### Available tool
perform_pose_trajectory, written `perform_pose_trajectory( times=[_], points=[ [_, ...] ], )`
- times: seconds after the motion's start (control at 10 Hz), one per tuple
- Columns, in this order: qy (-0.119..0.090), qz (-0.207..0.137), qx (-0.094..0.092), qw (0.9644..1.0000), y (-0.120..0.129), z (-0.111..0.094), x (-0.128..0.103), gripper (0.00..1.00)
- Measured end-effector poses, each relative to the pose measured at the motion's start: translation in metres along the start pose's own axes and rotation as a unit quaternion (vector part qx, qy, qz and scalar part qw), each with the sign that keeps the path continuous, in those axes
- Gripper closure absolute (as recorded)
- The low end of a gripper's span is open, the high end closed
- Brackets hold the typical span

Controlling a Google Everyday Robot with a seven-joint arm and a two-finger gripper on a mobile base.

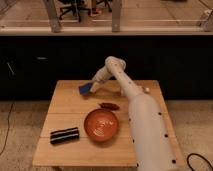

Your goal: Place the white sponge in the ceramic bowl

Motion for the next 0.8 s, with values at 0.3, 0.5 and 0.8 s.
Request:
perform_pose_trajectory(
  times=[0.3,0.5,0.8],
  points=[
    [-0.009,-0.008,-0.002,0.9999,0.011,-0.017,0.002,1.0],
    [-0.016,-0.014,-0.002,0.9998,0.018,-0.029,0.002,1.0],
    [-0.034,-0.038,0.003,0.9987,0.027,-0.05,-0.016,1.0]
  ],
)
